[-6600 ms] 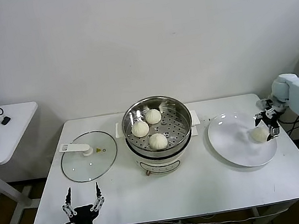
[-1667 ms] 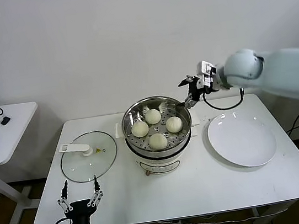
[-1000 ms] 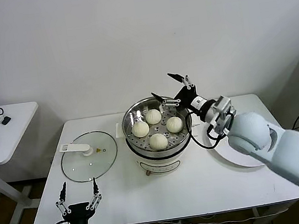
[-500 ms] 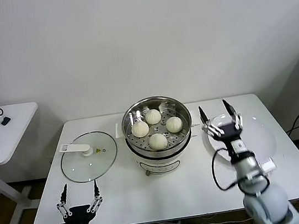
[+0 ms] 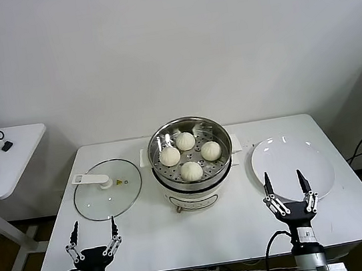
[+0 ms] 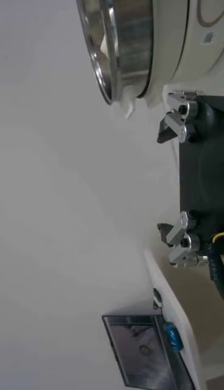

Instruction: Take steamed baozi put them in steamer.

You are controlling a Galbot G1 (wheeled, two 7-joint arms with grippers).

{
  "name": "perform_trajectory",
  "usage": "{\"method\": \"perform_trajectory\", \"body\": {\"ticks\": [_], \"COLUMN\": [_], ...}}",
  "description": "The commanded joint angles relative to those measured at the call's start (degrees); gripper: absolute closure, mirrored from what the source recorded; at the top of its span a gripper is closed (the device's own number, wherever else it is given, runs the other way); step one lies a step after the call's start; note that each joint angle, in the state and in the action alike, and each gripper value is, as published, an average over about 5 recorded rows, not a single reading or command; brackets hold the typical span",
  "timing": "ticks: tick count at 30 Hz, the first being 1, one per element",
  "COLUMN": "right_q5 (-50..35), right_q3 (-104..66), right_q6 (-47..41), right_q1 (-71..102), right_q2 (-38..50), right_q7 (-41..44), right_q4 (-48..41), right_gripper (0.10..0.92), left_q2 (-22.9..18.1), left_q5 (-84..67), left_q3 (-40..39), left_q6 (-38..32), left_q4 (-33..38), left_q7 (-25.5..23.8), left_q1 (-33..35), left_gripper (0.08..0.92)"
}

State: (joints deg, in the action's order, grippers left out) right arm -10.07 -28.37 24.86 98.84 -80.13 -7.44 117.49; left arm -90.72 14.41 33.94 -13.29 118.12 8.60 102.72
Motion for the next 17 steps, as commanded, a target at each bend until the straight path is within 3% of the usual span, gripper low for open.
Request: {"method": "perform_trajectory", "body": {"ticks": [1, 17], "right_q5": [4.3, 4.5], "right_q3": [-0.5, 0.8], "right_q6": [4.7, 3.5], "right_q1": [3.4, 3.4], "right_q2": [-5.2, -4.6], "right_q7": [-0.9, -0.8], "right_q4": [0.7, 0.8], "right_gripper": [0.203, 0.203], "left_q2": [-0.1, -0.2], "left_q5": [0.0, -0.1], "left_q3": [0.0, 0.2], "left_q6": [-0.1, -0.2], "left_q4": [0.2, 0.1], "left_q7": [0.0, 0.2], "left_q1": [-0.2, -0.4], "left_gripper": [0.177, 0.177]}}
